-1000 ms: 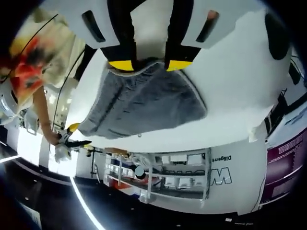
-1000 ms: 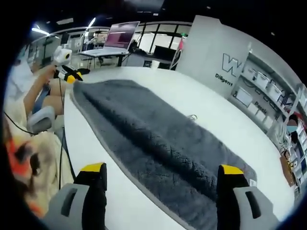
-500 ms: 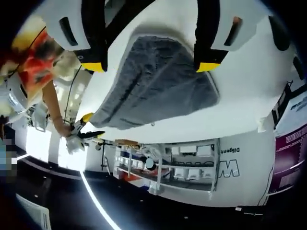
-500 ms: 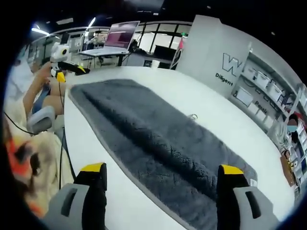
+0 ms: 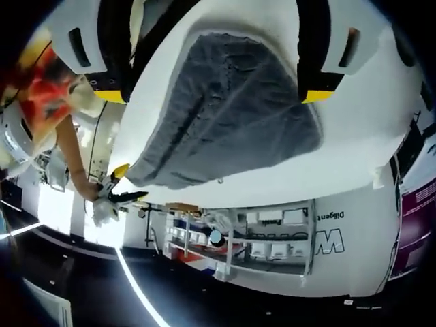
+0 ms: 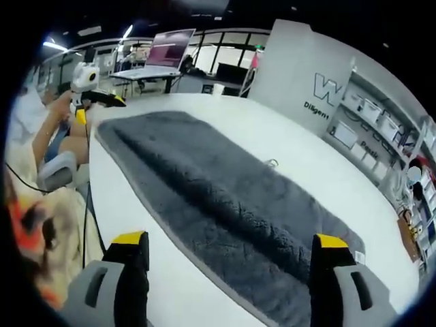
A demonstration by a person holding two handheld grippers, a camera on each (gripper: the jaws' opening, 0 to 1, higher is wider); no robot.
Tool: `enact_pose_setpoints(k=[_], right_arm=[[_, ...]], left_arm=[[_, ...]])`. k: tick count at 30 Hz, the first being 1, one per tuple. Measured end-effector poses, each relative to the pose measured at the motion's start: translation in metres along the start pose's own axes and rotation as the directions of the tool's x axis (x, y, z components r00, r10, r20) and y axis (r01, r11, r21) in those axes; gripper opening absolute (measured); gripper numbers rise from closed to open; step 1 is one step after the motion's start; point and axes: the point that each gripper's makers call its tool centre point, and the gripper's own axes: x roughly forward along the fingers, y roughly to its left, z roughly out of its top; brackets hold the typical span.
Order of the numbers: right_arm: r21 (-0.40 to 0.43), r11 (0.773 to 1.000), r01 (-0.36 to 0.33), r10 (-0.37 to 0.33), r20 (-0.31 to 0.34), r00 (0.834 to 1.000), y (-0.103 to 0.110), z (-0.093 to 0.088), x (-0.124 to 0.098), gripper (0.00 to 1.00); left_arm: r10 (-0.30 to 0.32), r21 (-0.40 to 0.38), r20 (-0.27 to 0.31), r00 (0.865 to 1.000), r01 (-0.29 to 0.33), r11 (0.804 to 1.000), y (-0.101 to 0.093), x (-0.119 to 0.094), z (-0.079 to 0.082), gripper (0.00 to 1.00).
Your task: Open the folded towel by lifting each exposed corner and separating the folded layers until the towel lies flat within the target outline without major curled edges
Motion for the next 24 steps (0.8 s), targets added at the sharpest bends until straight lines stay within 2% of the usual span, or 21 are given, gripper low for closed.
enact_pose_setpoints(k=[7,10,12,16,19,21,24], right_arm=[[0.008,1.000,-0.001,0.000,0.009,1.000,-0.001,0.001,0.000,0.99],[0.010,1.000,-0.001,0.001,0.011,1.000,-0.002,0.002,0.000,0.99],[0.011,1.000,-0.003,0.002,0.013,1.000,-0.002,0.002,-0.001,0.99],[0.017,1.000,0.000,0.000,0.020,1.000,-0.004,0.002,-0.003,0.99],[0.019,1.000,0.003,-0.003,0.024,1.000,-0.006,0.001,-0.005,0.99],[0.020,1.000,0.004,-0.004,0.027,1.000,-0.007,0.000,-0.006,0.99],[0.028,1.000,0.009,-0.010,0.034,0.999,-0.010,0.000,-0.009,0.99]], left_arm=[[0.011,-0.007,0.030,0.999,-0.011,1.000,0.005,0.012,0.019,1.00],[0.035,-0.006,0.044,0.998,-0.035,0.999,0.018,0.023,0.032,1.00],[0.033,0.018,0.041,0.999,-0.033,0.999,0.024,0.030,0.038,1.00],[0.026,0.014,0.046,0.999,-0.027,1.000,0.038,0.047,0.051,0.99],[0.040,-0.001,0.042,0.998,-0.040,0.999,0.053,0.060,0.056,0.93],[0.045,-0.024,0.010,0.999,-0.045,0.999,0.063,0.070,0.054,0.86],[0.083,-0.016,-0.007,0.997,-0.083,0.996,0.076,0.080,0.052,0.78]])
